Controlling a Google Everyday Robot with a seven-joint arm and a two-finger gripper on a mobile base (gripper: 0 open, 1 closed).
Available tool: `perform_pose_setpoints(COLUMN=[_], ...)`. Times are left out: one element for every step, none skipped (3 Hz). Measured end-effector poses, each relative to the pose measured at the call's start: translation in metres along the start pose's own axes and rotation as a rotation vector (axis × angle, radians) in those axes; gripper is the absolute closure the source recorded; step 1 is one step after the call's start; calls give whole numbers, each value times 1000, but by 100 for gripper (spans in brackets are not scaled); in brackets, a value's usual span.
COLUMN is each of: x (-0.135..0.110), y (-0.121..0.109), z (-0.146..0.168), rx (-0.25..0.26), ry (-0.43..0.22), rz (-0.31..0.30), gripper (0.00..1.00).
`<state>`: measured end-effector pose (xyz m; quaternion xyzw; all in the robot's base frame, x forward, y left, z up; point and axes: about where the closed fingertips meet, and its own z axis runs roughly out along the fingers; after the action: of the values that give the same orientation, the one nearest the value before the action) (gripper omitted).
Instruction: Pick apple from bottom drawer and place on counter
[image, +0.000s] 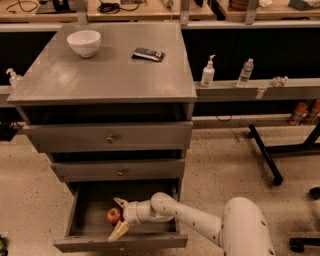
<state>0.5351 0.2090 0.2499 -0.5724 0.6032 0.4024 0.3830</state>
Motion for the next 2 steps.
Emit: perform_pose_setpoints(x=[9,30], y=[-36,-60], z=[-2,-3], rx=[43,101], ry=[-1,29], rz=[-24,-37], gripper=[0,0])
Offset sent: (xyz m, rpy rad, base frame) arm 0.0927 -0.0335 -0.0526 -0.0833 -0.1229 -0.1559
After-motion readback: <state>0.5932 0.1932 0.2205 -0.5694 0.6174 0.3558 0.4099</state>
